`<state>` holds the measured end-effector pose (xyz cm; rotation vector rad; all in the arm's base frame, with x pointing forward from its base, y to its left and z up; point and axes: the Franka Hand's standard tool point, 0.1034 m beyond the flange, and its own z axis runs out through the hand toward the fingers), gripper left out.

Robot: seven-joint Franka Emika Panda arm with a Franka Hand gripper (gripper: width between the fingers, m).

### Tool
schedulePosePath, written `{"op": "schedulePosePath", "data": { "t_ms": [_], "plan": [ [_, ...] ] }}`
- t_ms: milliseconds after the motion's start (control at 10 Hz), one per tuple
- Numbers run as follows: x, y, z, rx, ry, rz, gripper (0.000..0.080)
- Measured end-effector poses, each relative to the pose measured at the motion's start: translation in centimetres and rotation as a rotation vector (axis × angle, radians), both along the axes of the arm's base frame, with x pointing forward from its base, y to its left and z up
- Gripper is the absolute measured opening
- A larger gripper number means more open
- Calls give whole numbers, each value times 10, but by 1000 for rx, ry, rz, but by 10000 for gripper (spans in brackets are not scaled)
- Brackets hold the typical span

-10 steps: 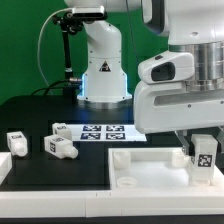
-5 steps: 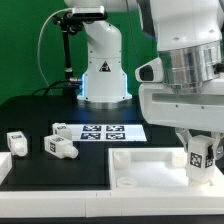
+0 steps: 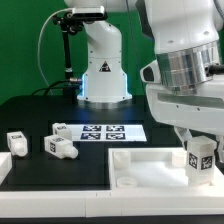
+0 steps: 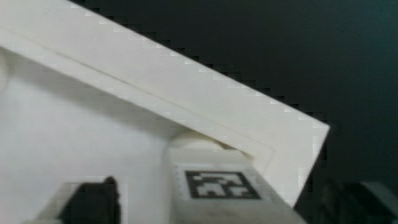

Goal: Assemble one leg

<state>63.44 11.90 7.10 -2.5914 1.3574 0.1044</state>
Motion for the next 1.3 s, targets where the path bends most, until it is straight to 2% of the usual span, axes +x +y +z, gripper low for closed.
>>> {"op": "schedulePosePath", "data": {
  "t_ms": [300, 700, 800, 900, 1000, 1200, 1300],
  "plan": [
    [2, -1, 2, -55, -96, 541, 647],
    [2, -2, 1, -67, -148, 806, 649],
    [5, -5, 2, -131, -181, 1100, 649],
    [9, -4, 4, -159, -189, 1211, 649],
    [9, -4, 4, -154, -189, 1187, 649],
    [9, -4, 4, -153, -187, 1172, 387],
    [10, -5, 4, -150, -169, 1055, 292]
  ]
}}
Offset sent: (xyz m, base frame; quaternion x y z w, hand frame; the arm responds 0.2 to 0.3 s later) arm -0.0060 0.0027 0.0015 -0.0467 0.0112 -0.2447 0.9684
